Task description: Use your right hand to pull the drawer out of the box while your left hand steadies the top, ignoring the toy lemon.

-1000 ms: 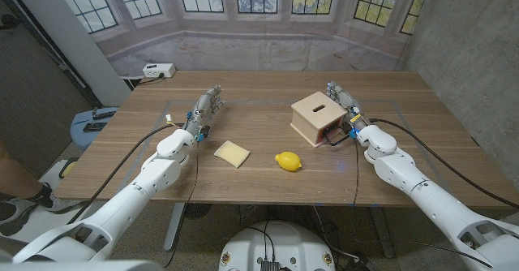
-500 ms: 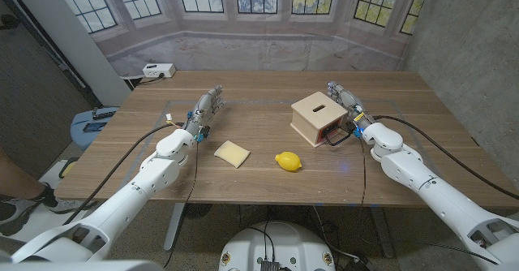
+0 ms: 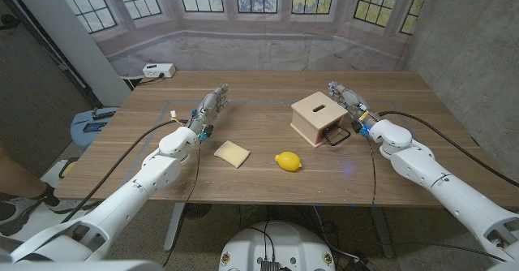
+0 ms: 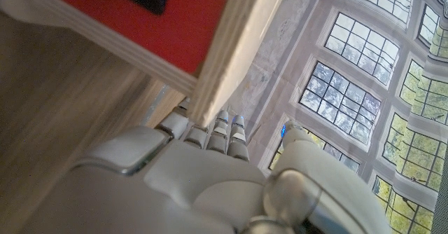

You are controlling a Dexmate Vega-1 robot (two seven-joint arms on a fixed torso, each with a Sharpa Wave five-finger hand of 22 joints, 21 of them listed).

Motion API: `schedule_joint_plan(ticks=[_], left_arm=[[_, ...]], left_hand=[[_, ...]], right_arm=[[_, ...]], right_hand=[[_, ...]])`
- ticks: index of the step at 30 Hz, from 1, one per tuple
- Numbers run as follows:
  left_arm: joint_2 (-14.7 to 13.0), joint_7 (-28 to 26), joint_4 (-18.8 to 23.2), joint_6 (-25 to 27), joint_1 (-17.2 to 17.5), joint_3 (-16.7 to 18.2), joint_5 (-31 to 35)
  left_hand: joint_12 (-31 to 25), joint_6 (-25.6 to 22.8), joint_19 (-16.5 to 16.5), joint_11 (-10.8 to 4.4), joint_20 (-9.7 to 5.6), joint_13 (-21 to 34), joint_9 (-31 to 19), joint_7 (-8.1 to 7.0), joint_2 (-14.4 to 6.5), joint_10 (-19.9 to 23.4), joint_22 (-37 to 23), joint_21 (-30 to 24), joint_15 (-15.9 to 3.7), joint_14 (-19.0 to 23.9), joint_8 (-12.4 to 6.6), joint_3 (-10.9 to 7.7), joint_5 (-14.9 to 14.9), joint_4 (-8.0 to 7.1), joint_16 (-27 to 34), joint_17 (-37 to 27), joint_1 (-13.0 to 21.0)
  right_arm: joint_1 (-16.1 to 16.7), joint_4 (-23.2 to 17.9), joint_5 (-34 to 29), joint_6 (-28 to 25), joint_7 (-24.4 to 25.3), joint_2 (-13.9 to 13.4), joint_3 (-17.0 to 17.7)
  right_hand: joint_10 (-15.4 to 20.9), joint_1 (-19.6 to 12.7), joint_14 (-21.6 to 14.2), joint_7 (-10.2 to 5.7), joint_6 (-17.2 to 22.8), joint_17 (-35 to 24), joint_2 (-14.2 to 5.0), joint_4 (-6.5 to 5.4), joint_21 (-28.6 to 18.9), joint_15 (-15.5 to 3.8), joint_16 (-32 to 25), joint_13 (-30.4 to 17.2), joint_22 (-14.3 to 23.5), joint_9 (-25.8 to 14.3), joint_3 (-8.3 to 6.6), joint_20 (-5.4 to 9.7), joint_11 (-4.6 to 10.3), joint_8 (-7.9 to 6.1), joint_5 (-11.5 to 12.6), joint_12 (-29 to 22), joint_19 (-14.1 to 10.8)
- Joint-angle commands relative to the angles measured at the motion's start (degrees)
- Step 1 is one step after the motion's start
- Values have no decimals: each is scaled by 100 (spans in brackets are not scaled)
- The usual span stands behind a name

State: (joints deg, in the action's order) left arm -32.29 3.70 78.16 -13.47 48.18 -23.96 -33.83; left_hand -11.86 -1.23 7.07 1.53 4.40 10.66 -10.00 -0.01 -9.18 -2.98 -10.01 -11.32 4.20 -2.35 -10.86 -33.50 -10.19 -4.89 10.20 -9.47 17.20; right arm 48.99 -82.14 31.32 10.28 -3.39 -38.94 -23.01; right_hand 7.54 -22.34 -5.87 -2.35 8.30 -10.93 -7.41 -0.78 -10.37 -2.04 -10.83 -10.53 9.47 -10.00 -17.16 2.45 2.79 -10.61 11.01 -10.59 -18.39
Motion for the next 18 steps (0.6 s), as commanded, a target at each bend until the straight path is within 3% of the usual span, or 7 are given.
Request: schedule_joint_plan(ticks=[1,18], left_arm=[[-181,-159,357,249,-26,-113,259],[-412,-196,553,462,-410,-498,1141]], left_hand=[[-18,-37,15,-6,1,10,-23,-15,9,29,-7,-9,32,17,3,-18,-2,32,-13,-9,58],[-7,-23,16,21,1,10,-25,-58,38,25,-7,-6,39,9,20,-26,4,121,-20,-7,99]], right_arm=[[187,-279,-52,-135,39,-346,143],[442,-849,-307,-647,199,-1055,325]], right_hand=[[36,-74,-24,14,68,-15,-4,36,-33,-226,-31,-15,15,-26,-2,212,-39,-39,-11,-34,-31],[40,-67,6,8,128,-26,-6,75,-29,-229,-39,-16,14,-27,11,214,-41,-52,-23,-35,-10]])
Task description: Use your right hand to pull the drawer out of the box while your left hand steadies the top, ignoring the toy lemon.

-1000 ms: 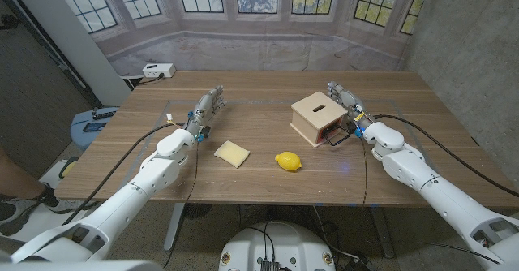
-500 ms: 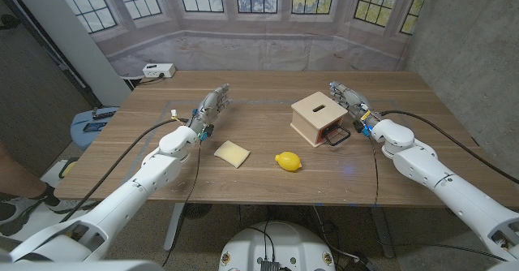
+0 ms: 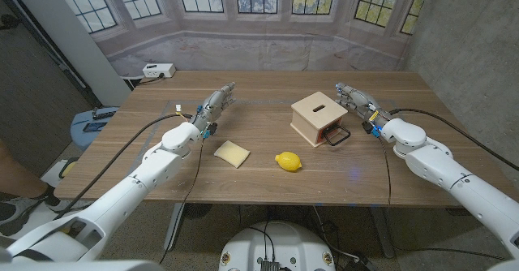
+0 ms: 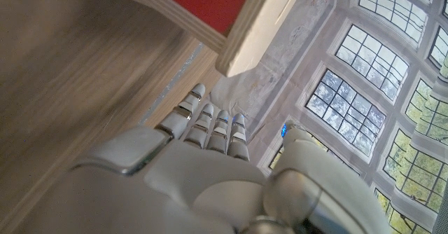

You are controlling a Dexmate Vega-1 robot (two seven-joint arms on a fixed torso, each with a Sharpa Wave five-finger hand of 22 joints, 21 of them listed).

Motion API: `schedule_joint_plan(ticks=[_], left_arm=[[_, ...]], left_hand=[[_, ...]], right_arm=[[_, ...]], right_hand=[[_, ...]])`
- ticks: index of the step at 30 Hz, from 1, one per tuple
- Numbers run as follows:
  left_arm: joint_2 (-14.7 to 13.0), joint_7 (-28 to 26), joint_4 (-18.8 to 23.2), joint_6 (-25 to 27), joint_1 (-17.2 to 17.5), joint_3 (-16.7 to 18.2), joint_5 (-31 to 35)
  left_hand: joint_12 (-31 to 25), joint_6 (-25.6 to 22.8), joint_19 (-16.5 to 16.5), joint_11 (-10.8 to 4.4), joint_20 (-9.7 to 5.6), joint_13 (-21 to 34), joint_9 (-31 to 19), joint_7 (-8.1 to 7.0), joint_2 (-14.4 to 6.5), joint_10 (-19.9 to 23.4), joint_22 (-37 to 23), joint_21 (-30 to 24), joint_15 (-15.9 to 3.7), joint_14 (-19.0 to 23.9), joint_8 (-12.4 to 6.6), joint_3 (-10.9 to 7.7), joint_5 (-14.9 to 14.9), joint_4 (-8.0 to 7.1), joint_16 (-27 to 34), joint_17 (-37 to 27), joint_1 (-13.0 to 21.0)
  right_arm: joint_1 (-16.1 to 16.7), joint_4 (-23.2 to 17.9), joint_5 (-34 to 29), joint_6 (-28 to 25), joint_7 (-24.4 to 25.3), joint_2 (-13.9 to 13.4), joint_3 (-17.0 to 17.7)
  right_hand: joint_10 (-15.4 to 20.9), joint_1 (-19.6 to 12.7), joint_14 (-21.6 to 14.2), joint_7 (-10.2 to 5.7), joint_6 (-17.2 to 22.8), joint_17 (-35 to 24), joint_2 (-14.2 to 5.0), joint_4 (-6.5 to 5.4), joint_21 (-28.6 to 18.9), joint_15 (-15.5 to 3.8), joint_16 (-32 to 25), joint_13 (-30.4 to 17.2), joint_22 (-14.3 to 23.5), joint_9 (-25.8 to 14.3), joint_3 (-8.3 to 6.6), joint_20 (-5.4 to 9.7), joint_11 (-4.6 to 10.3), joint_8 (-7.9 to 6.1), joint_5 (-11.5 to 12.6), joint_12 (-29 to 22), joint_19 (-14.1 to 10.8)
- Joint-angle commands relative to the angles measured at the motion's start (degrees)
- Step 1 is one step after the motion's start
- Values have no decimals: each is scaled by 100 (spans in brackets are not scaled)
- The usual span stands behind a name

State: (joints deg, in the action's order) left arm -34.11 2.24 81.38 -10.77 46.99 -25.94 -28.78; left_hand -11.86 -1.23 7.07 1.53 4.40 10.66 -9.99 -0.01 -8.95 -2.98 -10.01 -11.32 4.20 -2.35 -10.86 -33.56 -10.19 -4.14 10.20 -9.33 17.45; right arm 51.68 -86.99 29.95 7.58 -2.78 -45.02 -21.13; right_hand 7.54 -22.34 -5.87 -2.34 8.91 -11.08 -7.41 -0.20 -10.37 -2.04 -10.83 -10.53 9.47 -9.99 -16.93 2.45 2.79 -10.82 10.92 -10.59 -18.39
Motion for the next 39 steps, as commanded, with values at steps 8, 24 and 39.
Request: schedule_joint_plan(ticks=[8,24,39], left_arm=[[-293,102,188,174,-500,-483,1001],[-357,524,-46,-115,-858,-804,1610],[-405,831,-101,-370,-1030,-914,1882]], left_hand=[[-2,-16,5,-6,7,10,-27,-59,20,17,-8,0,39,-4,24,-23,5,71,-24,-22,81],[6,-6,-8,-41,1,12,-30,-49,9,6,-9,4,19,-23,28,-32,7,96,-24,-27,82],[2,13,-2,-86,-18,12,-31,-42,11,25,-9,2,-35,-15,36,-41,10,146,-20,-23,101]], right_arm=[[234,-663,-260,-740,143,-747,164],[429,-1400,-660,-1395,343,-1359,222],[815,-2073,-911,-1823,584,-1900,475]], right_hand=[[52,-61,14,-10,77,-19,-49,21,-30,-244,-46,-18,15,-28,-25,230,-34,-28,-13,-39,-5],[68,-53,18,-6,101,-17,-43,46,-33,-250,-46,-20,15,-30,-33,223,-38,-27,-17,-43,-3],[127,-86,11,-96,152,2,-22,136,-22,-384,-51,-20,14,-31,-37,223,77,-30,-22,-59,49]])
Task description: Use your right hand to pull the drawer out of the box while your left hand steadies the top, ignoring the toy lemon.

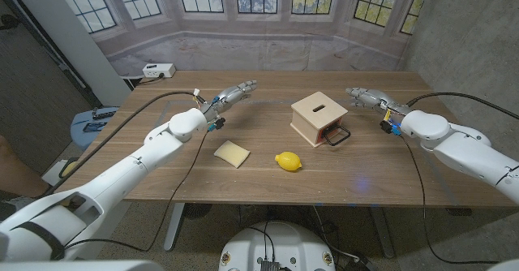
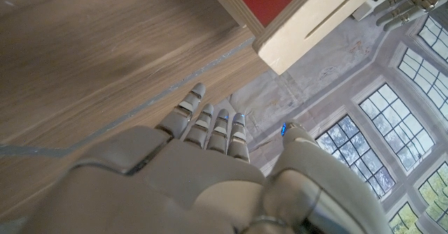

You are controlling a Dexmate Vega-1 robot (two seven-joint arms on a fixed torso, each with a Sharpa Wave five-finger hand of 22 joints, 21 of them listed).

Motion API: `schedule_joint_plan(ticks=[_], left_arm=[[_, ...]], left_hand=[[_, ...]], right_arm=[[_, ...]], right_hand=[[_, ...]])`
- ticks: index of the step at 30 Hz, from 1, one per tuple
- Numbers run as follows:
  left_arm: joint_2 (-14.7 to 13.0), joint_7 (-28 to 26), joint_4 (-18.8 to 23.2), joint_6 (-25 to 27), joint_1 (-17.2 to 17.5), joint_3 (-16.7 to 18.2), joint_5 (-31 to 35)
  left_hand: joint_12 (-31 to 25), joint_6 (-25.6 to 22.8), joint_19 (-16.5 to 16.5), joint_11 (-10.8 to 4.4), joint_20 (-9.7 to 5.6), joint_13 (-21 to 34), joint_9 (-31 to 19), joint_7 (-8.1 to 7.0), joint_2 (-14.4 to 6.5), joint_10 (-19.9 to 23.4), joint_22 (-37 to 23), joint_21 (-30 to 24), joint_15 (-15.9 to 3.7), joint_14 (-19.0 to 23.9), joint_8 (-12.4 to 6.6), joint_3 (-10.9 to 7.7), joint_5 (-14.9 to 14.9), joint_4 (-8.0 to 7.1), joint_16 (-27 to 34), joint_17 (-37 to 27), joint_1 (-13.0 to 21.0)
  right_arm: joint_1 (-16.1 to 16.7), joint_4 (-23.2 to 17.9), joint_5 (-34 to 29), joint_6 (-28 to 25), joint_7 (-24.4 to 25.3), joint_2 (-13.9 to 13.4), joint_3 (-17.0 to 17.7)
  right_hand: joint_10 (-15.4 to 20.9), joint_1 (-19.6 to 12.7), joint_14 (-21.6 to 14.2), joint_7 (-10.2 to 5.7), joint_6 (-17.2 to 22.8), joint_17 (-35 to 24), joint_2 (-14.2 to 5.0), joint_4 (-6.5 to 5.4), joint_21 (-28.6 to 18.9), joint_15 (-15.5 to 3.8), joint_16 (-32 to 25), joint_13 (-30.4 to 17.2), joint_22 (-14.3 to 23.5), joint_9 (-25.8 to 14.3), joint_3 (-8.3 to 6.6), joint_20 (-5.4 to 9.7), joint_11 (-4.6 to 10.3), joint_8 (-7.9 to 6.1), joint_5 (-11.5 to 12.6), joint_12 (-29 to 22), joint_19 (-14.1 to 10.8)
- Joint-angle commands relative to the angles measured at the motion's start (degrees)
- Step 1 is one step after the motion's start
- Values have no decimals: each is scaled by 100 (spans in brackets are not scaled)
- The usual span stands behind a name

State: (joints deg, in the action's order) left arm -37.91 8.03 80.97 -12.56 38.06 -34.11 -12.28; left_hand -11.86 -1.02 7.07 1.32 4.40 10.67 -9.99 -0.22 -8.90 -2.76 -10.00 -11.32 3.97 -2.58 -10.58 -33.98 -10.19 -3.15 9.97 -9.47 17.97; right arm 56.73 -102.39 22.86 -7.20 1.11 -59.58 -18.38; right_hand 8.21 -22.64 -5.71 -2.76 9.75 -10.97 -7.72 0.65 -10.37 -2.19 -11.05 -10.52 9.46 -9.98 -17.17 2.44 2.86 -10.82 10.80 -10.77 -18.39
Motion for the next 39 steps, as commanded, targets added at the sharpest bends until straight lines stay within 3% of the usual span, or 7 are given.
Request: schedule_joint_plan(ticks=[1,8,18,28,35,39], left_arm=[[-21,267,-66,-202,-146,-102,240],[12,348,-99,-258,-211,-154,327],[61,406,-150,-348,-288,-223,466],[44,469,-85,-474,-335,-311,687],[7,553,-205,-919,-355,-336,821],[-50,533,-239,-1168,-388,-378,1088]], left_hand=[[3,-7,-2,-64,-18,12,-31,-24,6,2,-9,2,-14,6,8,2,10,49,3,-8,50],[5,7,0,-83,-18,12,-31,-31,5,1,-9,1,-23,11,12,-1,11,68,5,-7,57],[4,10,6,-88,-25,12,-32,-34,1,8,-9,-1,-38,13,10,-6,11,88,5,-7,64],[6,16,8,-98,-29,13,-33,-43,-4,9,-10,-1,-51,23,10,-11,11,105,8,-7,69],[-9,3,41,-102,-21,14,-36,-61,-34,50,-12,-15,-68,63,1,16,15,26,40,-37,-12],[-18,-5,51,-105,-31,15,-37,-64,-39,78,-12,-18,-88,82,-3,23,15,3,48,-43,-37]], right_arm=[[349,-570,-215,-362,219,-478,226],[523,-840,-343,-585,270,-754,345],[684,-1169,-639,-859,163,-1227,412],[1214,-1526,-751,-1043,326,-1767,798],[1586,-1611,-878,-977,513,-1925,1021],[1800,-1809,-1076,-1130,561,-2167,1139]], right_hand=[[74,-61,-23,-75,87,-4,10,66,-22,-393,-36,-20,15,-31,-14,222,133,-34,-11,-44,56],[147,-76,-174,-173,164,12,8,126,-10,-532,-83,-18,15,-31,-24,200,243,-46,-14,-55,122],[174,-67,-195,-217,193,23,14,152,3,-537,-71,-17,17,-32,-34,208,288,-43,-16,-50,194],[182,-44,-199,-251,196,30,43,177,34,-545,-57,-16,18,-34,-24,215,348,-33,-18,-40,337],[218,-29,-211,-258,229,33,49,187,26,-557,-53,-16,18,-35,-23,222,349,-41,-15,-48,363],[218,-11,-215,-262,235,32,55,185,22,-552,-52,-16,17,-35,-18,224,356,-40,-15,-44,373]])
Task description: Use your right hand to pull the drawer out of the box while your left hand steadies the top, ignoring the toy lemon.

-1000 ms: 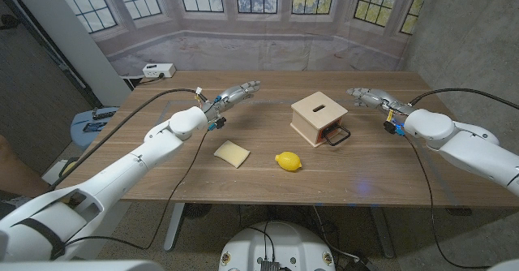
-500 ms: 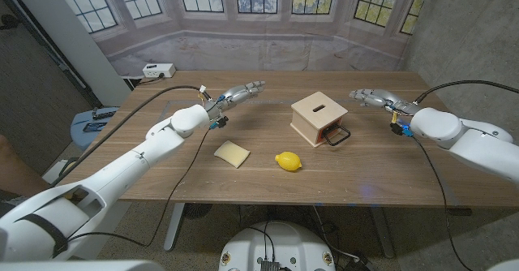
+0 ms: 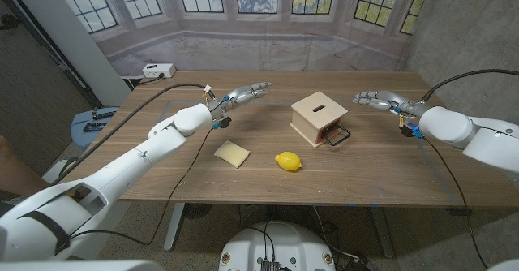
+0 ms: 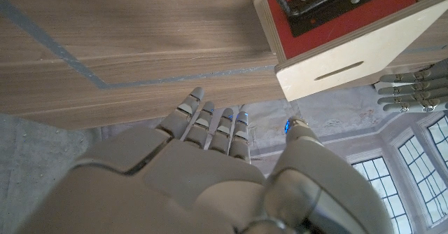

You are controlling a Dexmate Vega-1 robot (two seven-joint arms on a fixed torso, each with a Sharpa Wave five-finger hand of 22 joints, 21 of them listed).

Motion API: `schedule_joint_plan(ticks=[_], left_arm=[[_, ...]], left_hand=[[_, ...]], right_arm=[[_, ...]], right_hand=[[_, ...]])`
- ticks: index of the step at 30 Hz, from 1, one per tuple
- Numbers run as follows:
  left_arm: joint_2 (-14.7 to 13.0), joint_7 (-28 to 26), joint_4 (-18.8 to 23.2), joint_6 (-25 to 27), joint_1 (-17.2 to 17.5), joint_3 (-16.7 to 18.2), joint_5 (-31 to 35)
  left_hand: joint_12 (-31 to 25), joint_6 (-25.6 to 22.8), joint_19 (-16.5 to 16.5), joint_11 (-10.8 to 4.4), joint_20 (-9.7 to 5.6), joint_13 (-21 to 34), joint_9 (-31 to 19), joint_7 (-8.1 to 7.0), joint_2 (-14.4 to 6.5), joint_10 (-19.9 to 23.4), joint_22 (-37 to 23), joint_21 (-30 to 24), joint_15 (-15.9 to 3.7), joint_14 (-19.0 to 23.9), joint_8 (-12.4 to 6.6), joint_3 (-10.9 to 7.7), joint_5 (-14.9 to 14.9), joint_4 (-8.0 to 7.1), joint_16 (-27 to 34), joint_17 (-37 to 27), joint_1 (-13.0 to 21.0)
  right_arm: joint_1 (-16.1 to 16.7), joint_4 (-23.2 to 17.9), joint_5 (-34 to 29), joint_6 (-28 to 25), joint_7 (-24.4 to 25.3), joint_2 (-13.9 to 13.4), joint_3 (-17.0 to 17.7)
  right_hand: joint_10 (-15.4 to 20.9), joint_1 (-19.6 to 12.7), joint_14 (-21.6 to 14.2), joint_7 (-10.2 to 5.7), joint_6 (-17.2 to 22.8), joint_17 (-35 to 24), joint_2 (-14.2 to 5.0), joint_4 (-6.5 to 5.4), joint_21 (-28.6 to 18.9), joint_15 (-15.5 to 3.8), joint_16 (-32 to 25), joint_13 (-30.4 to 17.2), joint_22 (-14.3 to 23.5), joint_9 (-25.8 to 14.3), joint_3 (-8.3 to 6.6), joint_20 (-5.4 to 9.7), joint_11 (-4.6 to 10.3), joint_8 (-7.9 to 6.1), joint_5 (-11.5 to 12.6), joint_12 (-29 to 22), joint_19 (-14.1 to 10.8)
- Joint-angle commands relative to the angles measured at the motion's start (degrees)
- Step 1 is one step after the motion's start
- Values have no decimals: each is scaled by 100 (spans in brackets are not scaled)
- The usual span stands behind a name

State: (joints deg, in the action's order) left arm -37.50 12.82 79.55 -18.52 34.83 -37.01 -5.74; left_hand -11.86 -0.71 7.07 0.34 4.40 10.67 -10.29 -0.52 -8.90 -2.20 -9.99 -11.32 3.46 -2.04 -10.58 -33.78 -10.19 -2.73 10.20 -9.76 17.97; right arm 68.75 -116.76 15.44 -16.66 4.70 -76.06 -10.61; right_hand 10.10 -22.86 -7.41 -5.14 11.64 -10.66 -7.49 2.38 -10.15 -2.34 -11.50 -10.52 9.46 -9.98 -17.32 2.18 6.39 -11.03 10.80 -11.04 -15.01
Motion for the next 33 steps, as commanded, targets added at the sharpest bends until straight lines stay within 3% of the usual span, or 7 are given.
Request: schedule_joint_plan(ticks=[1,11,18,24,33], left_arm=[[-95,75,-108,-603,-75,-94,457],[-64,167,-282,-912,-209,-159,717],[-17,129,-417,-1132,-308,-197,936],[27,106,-548,-1313,-400,-225,1075],[116,158,-791,-1569,-589,-304,1230]], left_hand=[[-19,-38,53,-8,-35,15,-7,-36,-41,24,-13,-18,-39,29,-4,4,14,-43,24,-15,-42],[-18,-43,63,-30,-58,16,-8,-45,-57,32,-13,-20,-67,17,-6,5,9,-84,18,-19,-82],[-13,-39,57,-44,-71,16,-9,-53,-59,26,-13,-16,-82,15,-4,6,6,-98,15,-19,-99],[-7,-29,37,-59,-89,16,-9,-52,-58,16,-13,-7,-101,-2,-1,7,4,-115,7,-18,-119],[6,15,-29,-65,-87,16,-10,-81,-48,-10,-12,18,-122,-94,13,16,1,-149,-24,-18,-163]], right_arm=[[645,-414,-358,-223,209,-557,399],[1026,-726,-730,-512,245,-821,633],[1403,-908,-997,-736,266,-812,934],[1856,-1056,-1386,-904,107,-654,1364],[2348,-1301,-2084,-1182,-303,6,1917]], right_hand=[[31,13,-45,-22,45,0,33,13,-1,-538,-7,-16,18,-35,-2,250,-1,-18,-15,-18,35],[36,90,-36,-21,54,-10,48,-12,-13,-547,-2,-16,17,-36,26,237,22,-12,-12,-11,49],[27,159,-21,-34,51,-20,54,-43,-16,-545,2,-16,17,-36,51,235,51,-6,-7,-3,68],[24,231,-1,-36,56,-28,57,-75,-21,-539,7,-16,17,-37,77,229,54,-4,-1,2,80],[19,298,5,-44,56,-29,64,-99,-39,-543,11,-16,16,-37,97,179,54,2,11,7,57]])
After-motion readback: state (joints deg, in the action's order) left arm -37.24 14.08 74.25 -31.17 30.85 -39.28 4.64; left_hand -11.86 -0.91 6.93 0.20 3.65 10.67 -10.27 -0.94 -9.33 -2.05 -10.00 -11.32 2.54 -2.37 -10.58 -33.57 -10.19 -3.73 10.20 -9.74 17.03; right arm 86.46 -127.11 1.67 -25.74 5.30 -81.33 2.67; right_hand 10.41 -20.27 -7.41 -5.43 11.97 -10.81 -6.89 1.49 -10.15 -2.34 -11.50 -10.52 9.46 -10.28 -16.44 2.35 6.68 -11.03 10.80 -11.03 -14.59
